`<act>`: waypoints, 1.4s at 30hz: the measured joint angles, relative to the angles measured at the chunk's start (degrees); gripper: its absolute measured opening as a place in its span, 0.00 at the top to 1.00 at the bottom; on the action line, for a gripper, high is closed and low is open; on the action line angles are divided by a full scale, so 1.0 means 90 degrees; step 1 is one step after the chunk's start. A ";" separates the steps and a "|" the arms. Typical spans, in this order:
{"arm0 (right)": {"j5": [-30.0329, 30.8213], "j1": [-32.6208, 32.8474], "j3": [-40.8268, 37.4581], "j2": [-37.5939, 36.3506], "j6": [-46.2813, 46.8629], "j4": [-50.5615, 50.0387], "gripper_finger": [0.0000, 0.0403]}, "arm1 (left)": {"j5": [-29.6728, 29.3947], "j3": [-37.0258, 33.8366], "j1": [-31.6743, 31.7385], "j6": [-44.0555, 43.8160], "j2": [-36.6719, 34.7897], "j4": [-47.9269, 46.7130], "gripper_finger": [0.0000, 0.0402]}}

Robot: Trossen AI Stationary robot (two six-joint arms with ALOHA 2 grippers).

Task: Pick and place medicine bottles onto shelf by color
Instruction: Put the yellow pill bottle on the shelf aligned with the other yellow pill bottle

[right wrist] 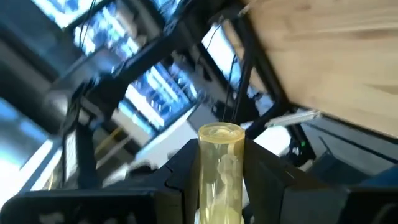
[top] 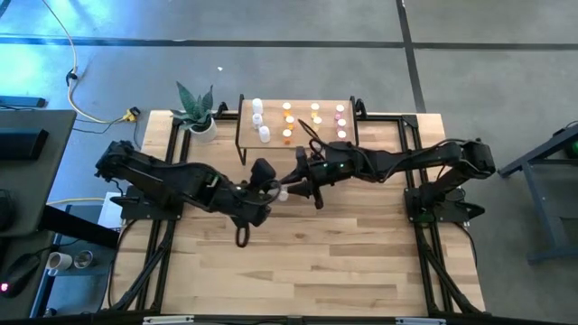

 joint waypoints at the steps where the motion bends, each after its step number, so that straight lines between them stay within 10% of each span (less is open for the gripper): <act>1: -0.0110 -0.0022 0.0000 0.0000 -0.0095 0.0108 0.76 | -0.0071 0.0002 -0.0032 -0.0044 -0.0040 0.0010 0.61; 42: -0.1616 0.0051 0.0005 -0.0007 -0.2200 0.1664 0.76 | 0.1739 0.0000 0.0450 -0.0133 -0.0658 0.1136 0.61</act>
